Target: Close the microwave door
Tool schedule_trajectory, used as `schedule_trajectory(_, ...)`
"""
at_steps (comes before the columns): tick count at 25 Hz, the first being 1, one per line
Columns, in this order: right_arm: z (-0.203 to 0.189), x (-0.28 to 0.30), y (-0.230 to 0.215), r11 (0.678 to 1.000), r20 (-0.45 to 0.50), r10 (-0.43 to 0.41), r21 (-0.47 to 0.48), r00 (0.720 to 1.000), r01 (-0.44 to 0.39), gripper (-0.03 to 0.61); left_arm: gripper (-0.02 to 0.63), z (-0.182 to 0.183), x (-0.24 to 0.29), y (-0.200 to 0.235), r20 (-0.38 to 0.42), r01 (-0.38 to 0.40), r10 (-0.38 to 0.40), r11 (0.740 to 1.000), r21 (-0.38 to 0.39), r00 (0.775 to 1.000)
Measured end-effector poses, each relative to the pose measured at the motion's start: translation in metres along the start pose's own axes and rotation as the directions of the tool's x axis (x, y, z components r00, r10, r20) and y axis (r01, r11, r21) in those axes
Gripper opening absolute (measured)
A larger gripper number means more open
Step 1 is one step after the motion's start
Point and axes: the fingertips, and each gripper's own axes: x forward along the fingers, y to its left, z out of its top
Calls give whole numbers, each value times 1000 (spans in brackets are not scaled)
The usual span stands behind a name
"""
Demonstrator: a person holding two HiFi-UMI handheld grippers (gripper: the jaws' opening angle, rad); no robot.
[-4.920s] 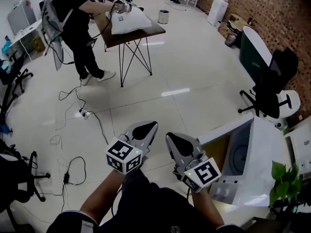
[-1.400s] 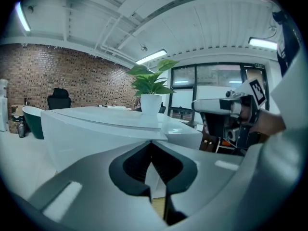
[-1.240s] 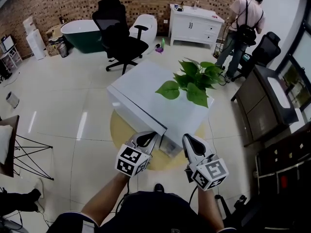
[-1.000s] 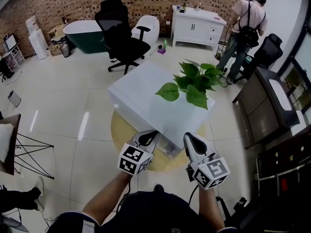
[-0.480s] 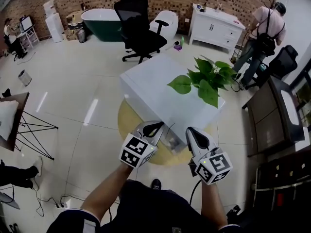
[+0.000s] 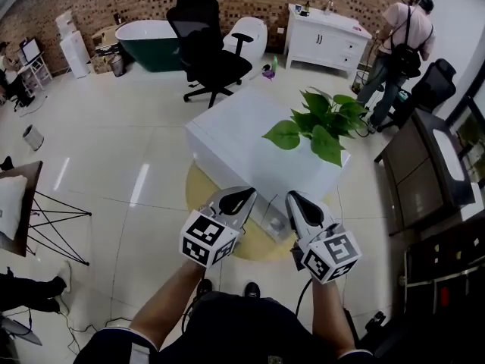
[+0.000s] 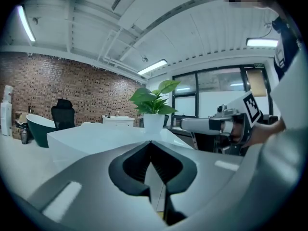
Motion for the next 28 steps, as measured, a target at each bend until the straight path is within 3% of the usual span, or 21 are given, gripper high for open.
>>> schedule_trajectory(10,10,16,13,997,32,-68,-23,997,68,0,8,3,-11,2,-15,85,-85,996,-6,996)
schedule_trajectory(28,11,29,33,992,31,-120,-28,992,121,0,8,-5,-28,10,-25,136,-137,990,-18,990)
